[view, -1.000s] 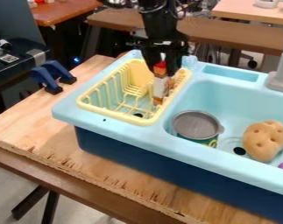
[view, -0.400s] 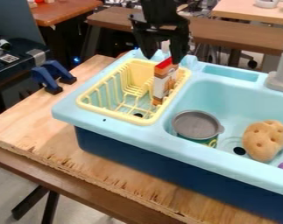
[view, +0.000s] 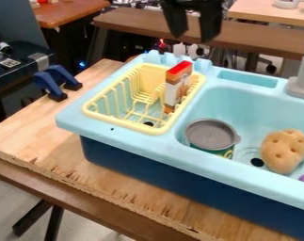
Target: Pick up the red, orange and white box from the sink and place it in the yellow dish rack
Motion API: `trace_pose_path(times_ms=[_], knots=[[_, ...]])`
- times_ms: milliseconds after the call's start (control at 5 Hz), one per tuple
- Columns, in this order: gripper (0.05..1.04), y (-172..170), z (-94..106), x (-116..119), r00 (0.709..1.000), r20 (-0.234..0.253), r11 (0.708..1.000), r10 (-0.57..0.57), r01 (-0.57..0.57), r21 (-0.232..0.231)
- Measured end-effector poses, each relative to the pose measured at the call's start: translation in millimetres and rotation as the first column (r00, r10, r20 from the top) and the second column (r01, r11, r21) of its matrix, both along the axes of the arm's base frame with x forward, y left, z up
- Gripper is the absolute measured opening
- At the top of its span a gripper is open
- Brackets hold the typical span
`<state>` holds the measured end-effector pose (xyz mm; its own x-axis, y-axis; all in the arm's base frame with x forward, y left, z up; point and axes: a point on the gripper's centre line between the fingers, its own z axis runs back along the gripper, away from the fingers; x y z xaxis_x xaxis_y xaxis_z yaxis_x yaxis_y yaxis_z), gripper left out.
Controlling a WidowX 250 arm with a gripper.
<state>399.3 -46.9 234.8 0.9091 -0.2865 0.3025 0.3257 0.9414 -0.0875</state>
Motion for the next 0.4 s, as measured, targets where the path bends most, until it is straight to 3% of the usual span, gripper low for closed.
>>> trace_pose_path(times_ms=[200,400], knots=[[1.002,-35,-0.9,3,0.996,-0.069,0.997,-0.063,0.065,0.039],[1.002,-76,-1.7,-3,0.986,-0.100,0.986,-0.133,0.142,0.091]])
